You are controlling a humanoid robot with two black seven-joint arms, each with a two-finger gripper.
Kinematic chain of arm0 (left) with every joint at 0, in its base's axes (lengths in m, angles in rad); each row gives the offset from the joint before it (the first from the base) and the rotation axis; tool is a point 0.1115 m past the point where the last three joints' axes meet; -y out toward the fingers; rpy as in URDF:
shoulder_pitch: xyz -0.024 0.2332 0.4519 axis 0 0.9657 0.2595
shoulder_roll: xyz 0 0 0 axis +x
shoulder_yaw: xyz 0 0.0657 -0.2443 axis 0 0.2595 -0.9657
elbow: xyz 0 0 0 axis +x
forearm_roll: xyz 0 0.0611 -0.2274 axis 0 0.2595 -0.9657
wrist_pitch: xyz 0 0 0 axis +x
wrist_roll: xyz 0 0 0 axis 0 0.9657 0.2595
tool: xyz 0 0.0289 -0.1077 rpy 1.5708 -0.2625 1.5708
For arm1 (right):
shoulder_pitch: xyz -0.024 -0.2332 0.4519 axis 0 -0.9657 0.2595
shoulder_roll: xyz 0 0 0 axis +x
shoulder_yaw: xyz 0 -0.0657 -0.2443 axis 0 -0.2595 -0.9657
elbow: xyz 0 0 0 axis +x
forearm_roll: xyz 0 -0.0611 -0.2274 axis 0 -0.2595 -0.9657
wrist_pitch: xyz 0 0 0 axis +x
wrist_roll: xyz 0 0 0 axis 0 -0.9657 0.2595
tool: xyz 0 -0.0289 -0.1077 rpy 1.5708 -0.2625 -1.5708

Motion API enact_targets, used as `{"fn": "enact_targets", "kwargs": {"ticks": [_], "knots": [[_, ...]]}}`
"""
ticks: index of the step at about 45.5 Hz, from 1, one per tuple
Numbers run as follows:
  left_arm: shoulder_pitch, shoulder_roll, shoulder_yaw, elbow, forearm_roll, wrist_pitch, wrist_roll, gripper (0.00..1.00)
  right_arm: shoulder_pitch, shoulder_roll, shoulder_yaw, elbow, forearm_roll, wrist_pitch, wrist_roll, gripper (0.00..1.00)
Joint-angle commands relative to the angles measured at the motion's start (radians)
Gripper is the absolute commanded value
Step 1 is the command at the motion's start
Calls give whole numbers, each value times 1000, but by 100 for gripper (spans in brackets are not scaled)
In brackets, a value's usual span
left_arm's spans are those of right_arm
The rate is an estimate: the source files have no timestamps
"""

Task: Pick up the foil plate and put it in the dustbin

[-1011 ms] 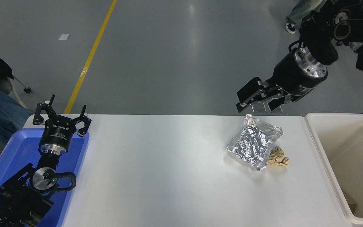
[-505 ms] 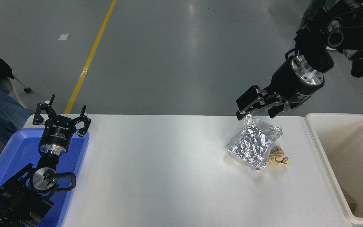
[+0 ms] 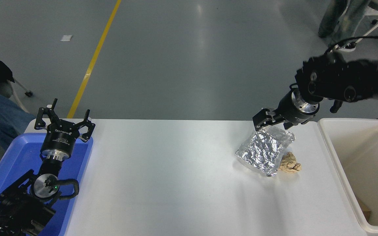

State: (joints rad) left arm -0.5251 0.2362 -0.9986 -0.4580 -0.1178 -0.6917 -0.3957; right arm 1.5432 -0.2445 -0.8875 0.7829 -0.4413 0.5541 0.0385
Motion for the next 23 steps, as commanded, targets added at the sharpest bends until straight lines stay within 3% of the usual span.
{"fn": "enact_targets", "kwargs": {"ticks": [1, 11, 23], "knots": [[-1, 0, 0, -1, 0, 0, 0, 100, -290, 71, 2, -246, -8, -203, -18, 100], [-1, 0, 0, 1, 0, 0, 0, 100, -429, 102, 80, -349, -8, -292, -132, 100], [-1, 0, 0, 1, 0, 0, 0, 100, -486, 137, 139, -390, -8, -325, -170, 100]]}}
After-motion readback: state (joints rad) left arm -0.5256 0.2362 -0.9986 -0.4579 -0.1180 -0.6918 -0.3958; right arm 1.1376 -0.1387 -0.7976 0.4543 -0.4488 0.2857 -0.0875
